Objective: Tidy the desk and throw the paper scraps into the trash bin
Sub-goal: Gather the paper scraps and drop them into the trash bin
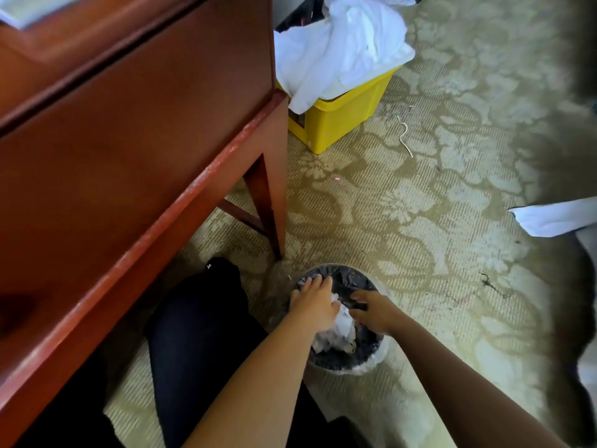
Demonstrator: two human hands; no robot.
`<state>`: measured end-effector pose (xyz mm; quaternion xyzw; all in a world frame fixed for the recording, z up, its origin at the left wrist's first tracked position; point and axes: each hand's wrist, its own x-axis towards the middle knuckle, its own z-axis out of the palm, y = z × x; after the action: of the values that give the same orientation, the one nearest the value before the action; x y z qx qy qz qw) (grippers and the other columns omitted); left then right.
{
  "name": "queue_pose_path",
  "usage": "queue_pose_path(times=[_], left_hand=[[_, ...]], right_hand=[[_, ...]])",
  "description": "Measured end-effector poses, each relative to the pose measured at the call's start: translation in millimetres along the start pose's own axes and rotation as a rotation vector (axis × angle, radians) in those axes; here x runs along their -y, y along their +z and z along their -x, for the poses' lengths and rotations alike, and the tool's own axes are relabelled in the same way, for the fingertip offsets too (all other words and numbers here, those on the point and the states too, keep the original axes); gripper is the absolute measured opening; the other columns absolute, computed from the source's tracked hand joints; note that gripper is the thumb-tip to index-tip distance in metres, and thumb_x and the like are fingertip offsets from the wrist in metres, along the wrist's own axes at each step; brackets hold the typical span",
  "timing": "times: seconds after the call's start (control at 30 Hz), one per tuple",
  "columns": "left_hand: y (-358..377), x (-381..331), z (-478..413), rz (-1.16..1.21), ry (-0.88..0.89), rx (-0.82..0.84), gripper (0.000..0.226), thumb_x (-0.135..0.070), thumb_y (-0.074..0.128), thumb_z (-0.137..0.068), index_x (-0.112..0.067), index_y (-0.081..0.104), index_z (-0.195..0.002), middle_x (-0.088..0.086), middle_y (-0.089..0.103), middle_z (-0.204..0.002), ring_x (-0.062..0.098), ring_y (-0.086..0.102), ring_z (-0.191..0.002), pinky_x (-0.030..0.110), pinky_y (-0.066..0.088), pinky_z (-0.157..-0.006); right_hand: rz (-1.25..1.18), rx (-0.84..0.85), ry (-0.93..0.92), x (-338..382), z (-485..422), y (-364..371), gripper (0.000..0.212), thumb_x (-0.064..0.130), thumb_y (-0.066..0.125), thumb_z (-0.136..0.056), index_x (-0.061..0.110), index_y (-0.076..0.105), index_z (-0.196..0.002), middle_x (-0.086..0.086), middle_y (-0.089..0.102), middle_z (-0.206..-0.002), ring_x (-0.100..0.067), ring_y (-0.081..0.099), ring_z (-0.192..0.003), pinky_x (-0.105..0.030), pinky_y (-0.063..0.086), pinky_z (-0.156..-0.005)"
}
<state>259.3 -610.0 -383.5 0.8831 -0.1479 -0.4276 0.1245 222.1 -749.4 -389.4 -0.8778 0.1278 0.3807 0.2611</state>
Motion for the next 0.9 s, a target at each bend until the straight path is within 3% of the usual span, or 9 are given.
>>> queue_pose_path(times=[0.2, 0.4, 0.63, 0.77, 0.9], left_hand=[[-49.4, 5.9, 52.7, -0.121, 0.123, -0.17, 0.064, -0.041, 0.031, -0.1, -0.019, 0.001, -0.152, 0.003, -0.004, -0.16, 0.022, -0.004, -0.148, 0.046, 0.007, -0.118], [-95.7, 17.4, 140.9, -0.265, 0.143, -0.225, 0.065, -0.045, 0.027, -0.1, -0.019, -0.001, -0.152, 0.0, -0.006, -0.16, 0.017, -0.006, -0.147, 0.041, 0.002, -0.118], [-148.2, 25.7, 271.0, -0.411, 0.197, -0.528, 0.066, -0.047, 0.027, -0.099, -0.021, -0.003, -0.152, -0.006, -0.01, -0.159, 0.009, -0.012, -0.146, 0.037, -0.006, -0.118], [-168.8, 46.0, 342.7, -0.4, 0.135, -0.628, 0.066, -0.048, 0.027, -0.099, -0.023, -0.003, -0.151, -0.007, -0.008, -0.16, 0.007, -0.011, -0.146, 0.035, -0.005, -0.117], [-173.9, 79.7, 407.4, -0.382, 0.036, -0.739, 0.066, -0.049, 0.029, -0.098, -0.025, -0.001, -0.152, -0.009, -0.005, -0.16, 0.006, -0.009, -0.146, 0.035, -0.005, -0.117]], right_hand=[[0.145, -0.116, -0.133, 42.1, 29.7, -49.6, 0.034, 0.028, 0.052, -0.094, 0.007, 0.056, -0.122, -0.012, 0.061, -0.122, -0.029, 0.057, -0.114, -0.041, 0.046, -0.097], [0.437, -0.365, -0.269, 106.2, 90.5, -98.0, 0.034, 0.029, 0.048, -0.095, 0.01, 0.056, -0.123, -0.011, 0.061, -0.124, -0.027, 0.057, -0.112, -0.041, 0.05, -0.091], [0.51, -0.697, -0.549, 191.2, 187.8, -126.0, 0.039, 0.034, 0.05, -0.093, 0.026, 0.047, -0.131, -0.007, 0.06, -0.123, -0.029, 0.053, -0.117, -0.037, 0.049, -0.082], [0.546, -0.803, -0.764, 244.9, 236.8, -122.2, 0.047, 0.033, 0.048, -0.095, 0.026, 0.037, -0.14, 0.001, 0.049, -0.14, -0.023, 0.042, -0.129, -0.041, 0.045, -0.095], [0.59, -0.89, -0.998, 303.0, 268.4, -103.0, 0.052, 0.032, 0.049, -0.094, 0.023, 0.035, -0.143, 0.003, 0.046, -0.144, -0.019, 0.036, -0.134, -0.035, 0.037, -0.105]])
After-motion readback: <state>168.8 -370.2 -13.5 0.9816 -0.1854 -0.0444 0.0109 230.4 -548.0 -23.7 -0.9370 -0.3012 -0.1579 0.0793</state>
